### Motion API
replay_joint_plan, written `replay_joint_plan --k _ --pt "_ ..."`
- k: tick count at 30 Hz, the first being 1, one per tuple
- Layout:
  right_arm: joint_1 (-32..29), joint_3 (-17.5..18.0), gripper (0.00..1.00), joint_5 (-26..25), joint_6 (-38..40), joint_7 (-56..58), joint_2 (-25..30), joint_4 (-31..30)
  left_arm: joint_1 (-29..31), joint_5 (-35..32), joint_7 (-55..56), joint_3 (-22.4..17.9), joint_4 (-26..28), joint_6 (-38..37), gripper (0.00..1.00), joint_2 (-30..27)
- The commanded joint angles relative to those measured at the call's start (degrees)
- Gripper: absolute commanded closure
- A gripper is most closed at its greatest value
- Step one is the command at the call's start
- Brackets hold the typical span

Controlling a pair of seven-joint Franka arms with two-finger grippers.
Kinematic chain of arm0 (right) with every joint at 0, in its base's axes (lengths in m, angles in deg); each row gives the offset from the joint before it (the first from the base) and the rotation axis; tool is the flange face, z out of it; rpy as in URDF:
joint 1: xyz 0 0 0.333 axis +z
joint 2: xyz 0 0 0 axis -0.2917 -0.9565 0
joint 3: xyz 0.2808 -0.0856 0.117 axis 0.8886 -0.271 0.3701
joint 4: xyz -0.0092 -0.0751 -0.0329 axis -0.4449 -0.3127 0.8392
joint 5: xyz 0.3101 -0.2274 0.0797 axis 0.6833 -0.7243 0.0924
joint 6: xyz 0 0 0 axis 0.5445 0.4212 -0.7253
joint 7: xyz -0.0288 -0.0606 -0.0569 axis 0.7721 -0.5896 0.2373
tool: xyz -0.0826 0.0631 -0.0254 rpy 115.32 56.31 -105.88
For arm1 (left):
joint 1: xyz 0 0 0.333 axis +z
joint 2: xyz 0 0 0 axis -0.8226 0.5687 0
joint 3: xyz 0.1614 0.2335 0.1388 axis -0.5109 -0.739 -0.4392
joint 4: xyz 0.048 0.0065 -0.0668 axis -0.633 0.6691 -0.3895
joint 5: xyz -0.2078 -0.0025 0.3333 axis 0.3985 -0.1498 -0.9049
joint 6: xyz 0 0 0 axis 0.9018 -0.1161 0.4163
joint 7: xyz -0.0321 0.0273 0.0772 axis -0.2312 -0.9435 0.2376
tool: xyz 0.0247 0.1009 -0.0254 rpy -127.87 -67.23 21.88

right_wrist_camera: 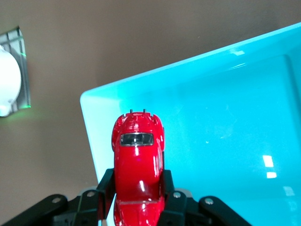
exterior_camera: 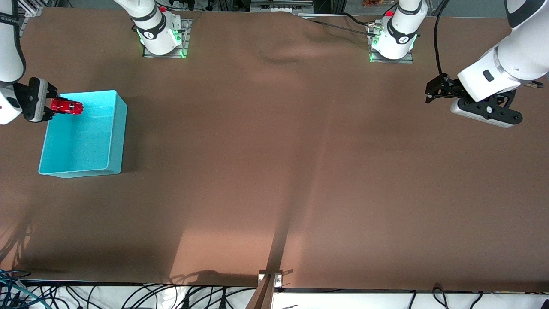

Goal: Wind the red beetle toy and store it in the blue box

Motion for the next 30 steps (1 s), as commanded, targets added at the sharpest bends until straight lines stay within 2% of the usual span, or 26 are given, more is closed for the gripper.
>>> replay_joint_plan --k 1,5,11,21,25,26,27,28,30 --pt "-0.1 -0.2 0.82 1.0 -6.8 4.6 0.5 -5.3 0.2 -0.4 -1.2 0.1 -1.3 -0.9 0.0 0.3" --pt "-0.2 -0.1 0.82 2.6 -9.5 6.4 -1.7 -6.0 0.3 -0.4 -1.2 0.1 -1.3 -0.9 0.0 0.3" --pt "-0.9 -0.1 0.82 8.1 -11.9 11.7 -5.1 -6.9 0.3 -0.4 -1.2 0.1 -1.3 -0.9 0.0 0.3" --pt "-2.4 -0.1 0.76 12.7 -11.9 14.6 -8.5 -7.0 0.4 -0.4 -1.2 0.1 -1.3 -0.9 0.0 0.4" --pt "-2.6 -0.1 0.58 12.8 -11.8 14.6 -8.7 -7.0 0.4 -0.4 -1.2 0.1 -1.3 -0.9 0.0 0.3" --pt "-2.7 -0.1 0.5 12.8 -11.8 14.6 -8.8 -7.0 0.4 -0.4 -1.2 0.1 -1.3 -0.9 0.0 0.3" --pt "-2.8 -0.1 0.33 12.8 -11.7 14.5 -8.8 -7.0 0.4 -0.4 -1.2 0.1 -1.3 -0.9 0.0 0.4" --pt "-2.9 -0.1 0.24 12.9 -11.6 14.5 -8.8 -7.0 0.4 -0.4 -1.2 0.1 -1.3 -0.9 0.0 0.4" --pt "-2.9 -0.1 0.14 13.3 -11.4 14.5 -9.0 -6.9 0.4 -0.4 -1.2 0.1 -1.3 -0.9 0.0 0.4"
